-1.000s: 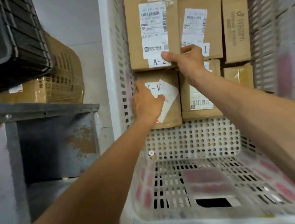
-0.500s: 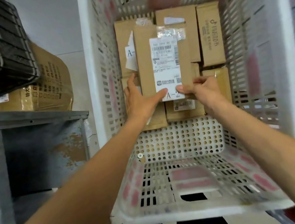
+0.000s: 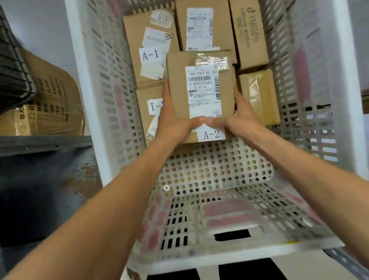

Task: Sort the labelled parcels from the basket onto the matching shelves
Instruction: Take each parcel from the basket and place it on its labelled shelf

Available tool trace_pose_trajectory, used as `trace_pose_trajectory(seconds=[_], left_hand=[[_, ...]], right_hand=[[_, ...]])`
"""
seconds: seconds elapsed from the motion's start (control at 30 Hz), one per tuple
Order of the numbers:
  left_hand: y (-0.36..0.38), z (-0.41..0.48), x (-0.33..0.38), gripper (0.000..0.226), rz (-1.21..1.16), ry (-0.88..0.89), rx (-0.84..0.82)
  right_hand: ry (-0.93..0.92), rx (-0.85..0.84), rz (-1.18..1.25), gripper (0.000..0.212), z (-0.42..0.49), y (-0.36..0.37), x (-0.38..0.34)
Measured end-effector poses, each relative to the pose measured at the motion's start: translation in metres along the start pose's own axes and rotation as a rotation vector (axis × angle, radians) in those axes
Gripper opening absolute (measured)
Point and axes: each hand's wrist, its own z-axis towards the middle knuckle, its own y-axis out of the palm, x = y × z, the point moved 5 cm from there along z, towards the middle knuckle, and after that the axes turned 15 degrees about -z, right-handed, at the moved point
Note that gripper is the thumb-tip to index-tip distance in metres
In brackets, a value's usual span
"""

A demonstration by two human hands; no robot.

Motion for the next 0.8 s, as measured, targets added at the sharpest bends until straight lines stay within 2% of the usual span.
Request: trace_pose_trajectory(seconds=[0.1,0.17,0.37,0.5,0.67,0.73,0.8], left_hand=[[0.001,-0.025,0.0,0.117,-0.043,0.025,-0.006],[-0.002,-0.04,0.014,0.113,-0.027,0.04,-0.015],[-0.003,-0.093,0.108,0.116,0.055,0.229,-0.091],[0.0,-0.141,0.168,0.123,0.107,0.376,-0.199],[-0.001,-0.209,0.209,0.126,0.139,0.519,-0.308],[0.0,-0.235,0.216,0.128,0.167,0.554,-0.346],[0.001,-0.26,0.219,0.13,0.208,0.586,-0.367]], right_hand=[[0.002,-0.021,-0.026,0.118,-0.023,-0.003,-0.005],[-0.052,-0.027,-0.035,0.117,-0.042,-0.013,-0.017],[-0.237,0.067,-0.038,0.116,-0.119,-0.057,-0.083],[-0.335,0.232,-0.04,0.097,-0.19,-0.084,-0.12],[-0.373,0.481,0.029,0.085,-0.272,-0.096,-0.142],[-0.364,0.546,0.02,0.083,-0.297,-0.093,-0.138],[-0.35,0.586,0.019,0.092,-0.323,-0.087,-0.133]])
